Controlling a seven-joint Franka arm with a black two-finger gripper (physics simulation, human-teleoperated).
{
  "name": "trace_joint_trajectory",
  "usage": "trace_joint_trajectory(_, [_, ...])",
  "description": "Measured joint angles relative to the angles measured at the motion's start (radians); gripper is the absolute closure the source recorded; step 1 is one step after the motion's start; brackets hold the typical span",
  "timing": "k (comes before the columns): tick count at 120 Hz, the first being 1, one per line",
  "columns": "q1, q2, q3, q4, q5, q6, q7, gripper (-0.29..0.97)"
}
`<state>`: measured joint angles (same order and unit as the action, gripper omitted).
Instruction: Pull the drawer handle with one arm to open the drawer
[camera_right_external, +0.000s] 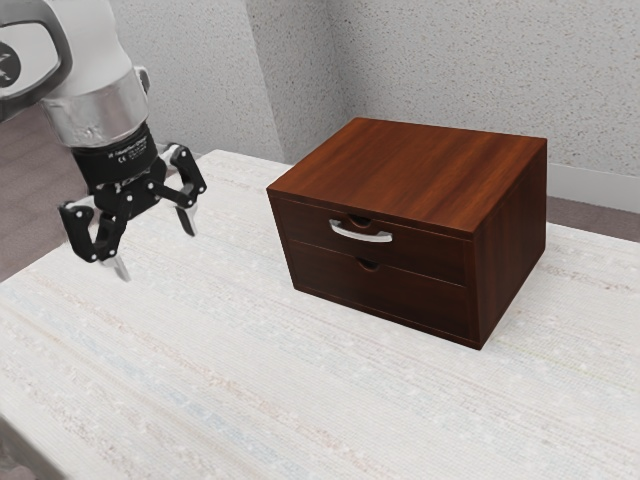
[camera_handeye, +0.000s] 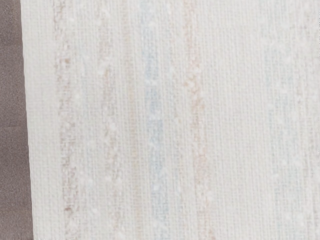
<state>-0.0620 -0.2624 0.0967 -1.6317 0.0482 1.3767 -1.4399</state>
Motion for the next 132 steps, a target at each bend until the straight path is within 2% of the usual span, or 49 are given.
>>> trace_joint_trajectory(23, [-0.003, 0.027, -0.001, -0.029, 0.001, 0.055, -0.098, 0.00])
trace_joint_trajectory(40, [-0.075, 0.061, -0.003, -0.042, 0.027, 0.082, -0.153, 0.00])
trace_joint_trajectory(86, [-0.092, 0.151, 0.008, -0.117, -0.087, 0.492, -0.245, 0.00])
trace_joint_trajectory(132, [-0.080, 0.231, 0.008, -0.111, -0.098, 0.665, -0.262, 0.00])
